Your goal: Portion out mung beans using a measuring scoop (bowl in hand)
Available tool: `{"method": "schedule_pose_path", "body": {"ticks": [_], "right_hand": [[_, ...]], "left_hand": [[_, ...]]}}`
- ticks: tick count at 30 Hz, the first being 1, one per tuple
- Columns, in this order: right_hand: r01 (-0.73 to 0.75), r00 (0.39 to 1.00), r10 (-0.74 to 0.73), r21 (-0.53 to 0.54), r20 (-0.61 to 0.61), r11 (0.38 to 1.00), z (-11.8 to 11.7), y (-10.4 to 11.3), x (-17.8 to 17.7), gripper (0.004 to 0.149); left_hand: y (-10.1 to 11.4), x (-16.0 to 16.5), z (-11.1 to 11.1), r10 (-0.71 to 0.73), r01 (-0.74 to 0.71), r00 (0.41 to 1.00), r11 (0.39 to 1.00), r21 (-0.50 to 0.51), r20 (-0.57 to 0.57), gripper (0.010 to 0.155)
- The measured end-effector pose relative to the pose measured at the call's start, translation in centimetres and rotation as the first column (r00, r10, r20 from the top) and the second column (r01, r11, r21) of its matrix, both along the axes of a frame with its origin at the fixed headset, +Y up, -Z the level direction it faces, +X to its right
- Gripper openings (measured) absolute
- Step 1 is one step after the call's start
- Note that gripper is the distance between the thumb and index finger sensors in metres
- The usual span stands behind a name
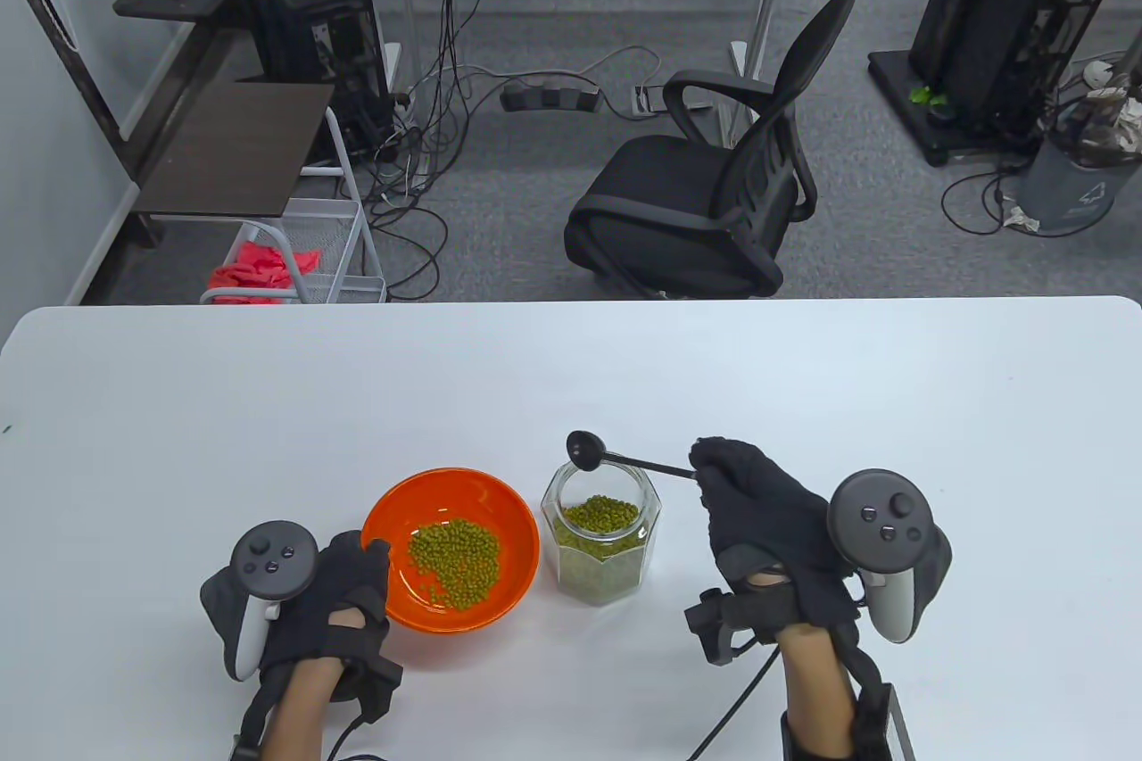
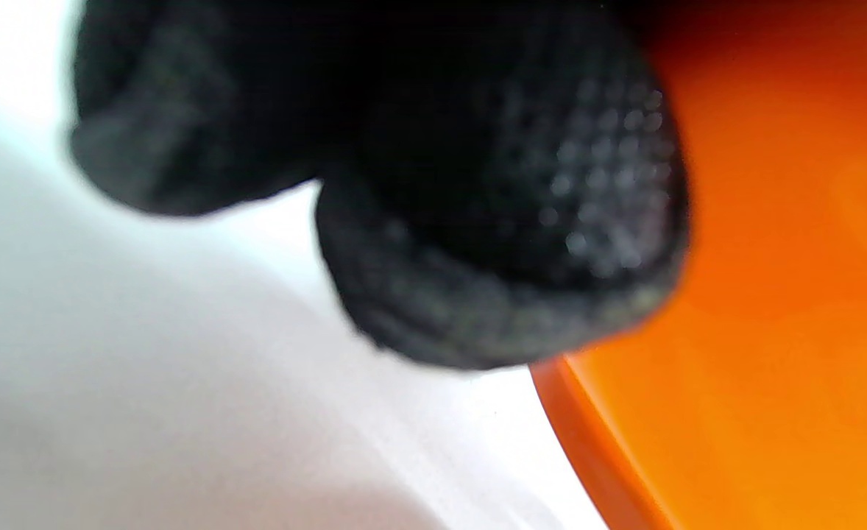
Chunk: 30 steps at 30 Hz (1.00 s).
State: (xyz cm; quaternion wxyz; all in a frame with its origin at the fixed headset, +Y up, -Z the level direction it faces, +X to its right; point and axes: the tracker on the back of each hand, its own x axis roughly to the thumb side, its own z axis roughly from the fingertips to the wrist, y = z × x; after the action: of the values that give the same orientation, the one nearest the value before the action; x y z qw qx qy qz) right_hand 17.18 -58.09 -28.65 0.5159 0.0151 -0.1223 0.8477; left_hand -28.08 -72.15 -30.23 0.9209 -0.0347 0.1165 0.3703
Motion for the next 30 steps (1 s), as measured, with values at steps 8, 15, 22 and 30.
{"method": "schedule_pose_path", "body": {"ticks": [8, 15, 22, 30], "right_hand": [[-0.132, 0.991, 0.132, -0.011, 0.038, 0.991, 0.4, 0.6, 0.0, 0.038], [-0.372, 0.928, 0.373, -0.04, 0.023, 0.927, -0.2, 0.2, -3.3, 0.038], [-0.573, 0.819, 0.574, -0.038, 0.015, 0.819, -0.8, -0.7, -7.1, 0.037], [-0.675, 0.736, 0.677, -0.059, 0.007, 0.735, -2.0, -1.6, -9.2, 0.037]], "left_hand": [[0.0, 0.0, 0.0, -0.007, 0.007, 1.0, 1.0, 0.001, 0.0, 0.053], [0.1, 0.1, 0.0, -0.009, 0.009, 1.0, 1.0, 0.004, 0.002, 0.053], [0.1, 0.1, 0.0, -0.003, 0.003, 1.0, 1.0, 0.009, 0.006, 0.053], [0.1, 0.1, 0.0, -0.004, 0.004, 1.0, 1.0, 0.01, 0.006, 0.053]]}}
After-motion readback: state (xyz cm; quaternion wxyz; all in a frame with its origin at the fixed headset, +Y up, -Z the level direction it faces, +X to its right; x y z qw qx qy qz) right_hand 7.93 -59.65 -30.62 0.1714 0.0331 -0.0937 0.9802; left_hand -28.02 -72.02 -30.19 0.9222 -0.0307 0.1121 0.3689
